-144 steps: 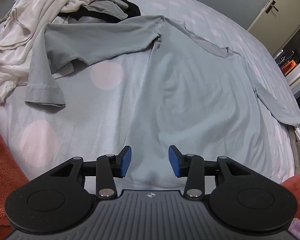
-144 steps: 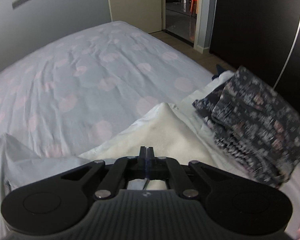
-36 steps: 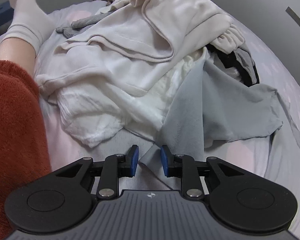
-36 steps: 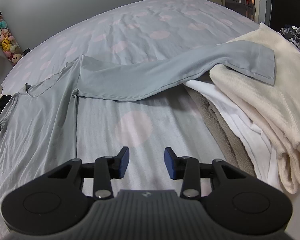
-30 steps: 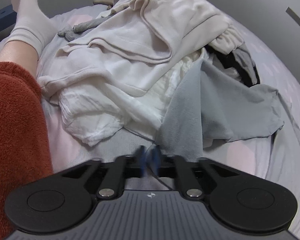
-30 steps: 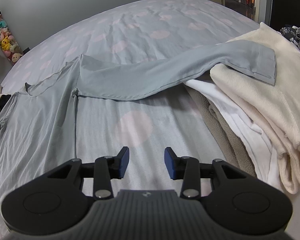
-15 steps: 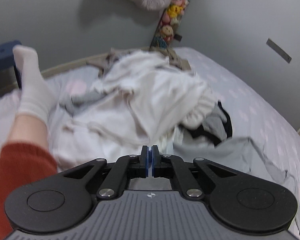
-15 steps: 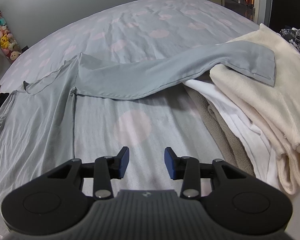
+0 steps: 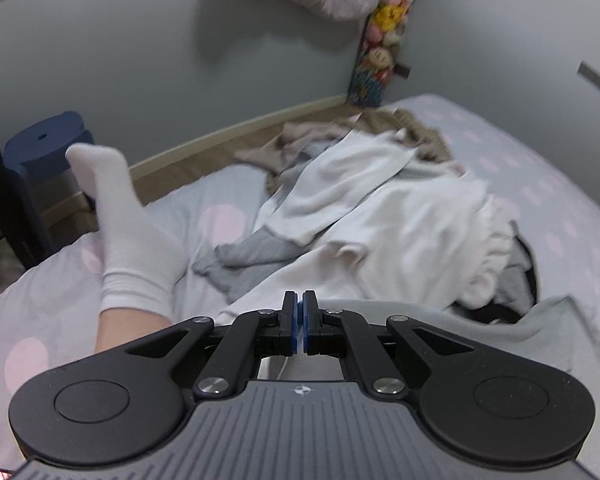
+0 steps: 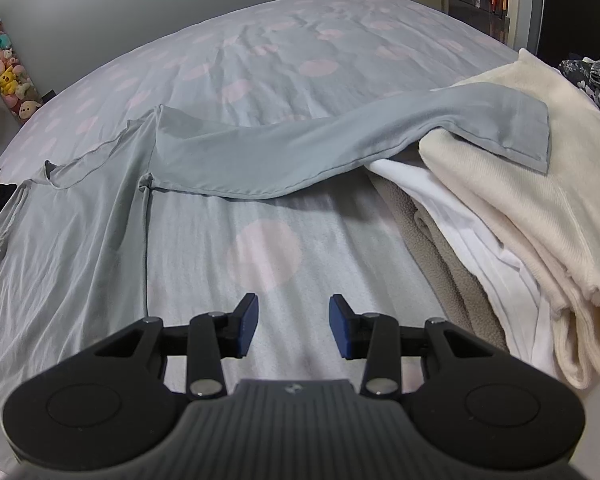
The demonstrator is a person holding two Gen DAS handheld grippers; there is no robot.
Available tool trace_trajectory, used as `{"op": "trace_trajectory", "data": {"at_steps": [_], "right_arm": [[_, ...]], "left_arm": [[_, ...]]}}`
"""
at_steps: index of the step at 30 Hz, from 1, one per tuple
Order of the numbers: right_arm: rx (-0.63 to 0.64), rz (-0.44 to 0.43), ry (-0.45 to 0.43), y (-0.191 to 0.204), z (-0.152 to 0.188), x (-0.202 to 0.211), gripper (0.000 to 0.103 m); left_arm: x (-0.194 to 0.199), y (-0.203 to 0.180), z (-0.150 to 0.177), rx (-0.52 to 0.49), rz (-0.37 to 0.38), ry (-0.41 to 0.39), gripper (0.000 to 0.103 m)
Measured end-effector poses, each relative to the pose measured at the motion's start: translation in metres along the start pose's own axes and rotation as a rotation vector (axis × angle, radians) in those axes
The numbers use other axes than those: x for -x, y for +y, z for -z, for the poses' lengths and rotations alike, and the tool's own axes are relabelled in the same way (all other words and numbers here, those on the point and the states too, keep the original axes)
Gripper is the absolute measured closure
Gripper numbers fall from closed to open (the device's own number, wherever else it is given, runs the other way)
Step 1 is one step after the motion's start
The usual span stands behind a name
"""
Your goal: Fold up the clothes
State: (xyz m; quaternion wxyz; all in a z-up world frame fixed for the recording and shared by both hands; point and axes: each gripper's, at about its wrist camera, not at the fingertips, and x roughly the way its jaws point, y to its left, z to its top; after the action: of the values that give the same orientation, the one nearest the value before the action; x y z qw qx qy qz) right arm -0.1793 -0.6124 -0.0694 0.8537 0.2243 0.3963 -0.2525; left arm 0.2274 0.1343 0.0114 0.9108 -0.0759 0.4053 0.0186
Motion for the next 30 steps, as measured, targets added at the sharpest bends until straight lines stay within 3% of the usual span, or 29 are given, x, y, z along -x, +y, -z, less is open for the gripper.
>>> {"op": "trace_trajectory", "data": {"at_steps": [7,10,11,15,19,24,27,30], "right_arm": [[-0.007,-0.002,0.003,-0.001,-0.001,-0.002,0.060],[-0.009,-0.004,0.004,-0.001,-0.001,-0.002,0.060],[-0.010,-0.005,0.005,-0.001,-0.001,-0.003,0.060],[-0.012,-0.019,0.006,-0.003,-0.002,-0.002,0.060],[-0.005,-0.066,0.034,-0.003,-0.002,-0.004,0.060],[0.026,-0.161,0.126,0.001,-0.002,-0.016,0.060],[0.097,-0.207,0.204,0.013,-0.002,-0.021,0.060],[0.203,-0.221,0.297,0.033,-0.002,-0.025,0.060]], "left_arm": [[-0.019,0.005,0.014,-0.038,-0.035,0.009,0.099],[-0.007,-0.003,0.020,-0.085,-0.026,-0.003,0.083],[-0.001,-0.008,0.022,-0.108,-0.024,-0.007,0.082],[0.023,-0.025,0.034,-0.166,0.071,0.027,0.082],[0.038,-0.050,0.060,-0.225,0.223,0.153,0.080],[0.044,-0.083,0.109,-0.300,0.348,0.296,0.077],[0.042,-0.101,0.140,-0.341,0.412,0.399,0.076],[0.041,-0.115,0.166,-0.408,0.434,0.474,0.065]]}}
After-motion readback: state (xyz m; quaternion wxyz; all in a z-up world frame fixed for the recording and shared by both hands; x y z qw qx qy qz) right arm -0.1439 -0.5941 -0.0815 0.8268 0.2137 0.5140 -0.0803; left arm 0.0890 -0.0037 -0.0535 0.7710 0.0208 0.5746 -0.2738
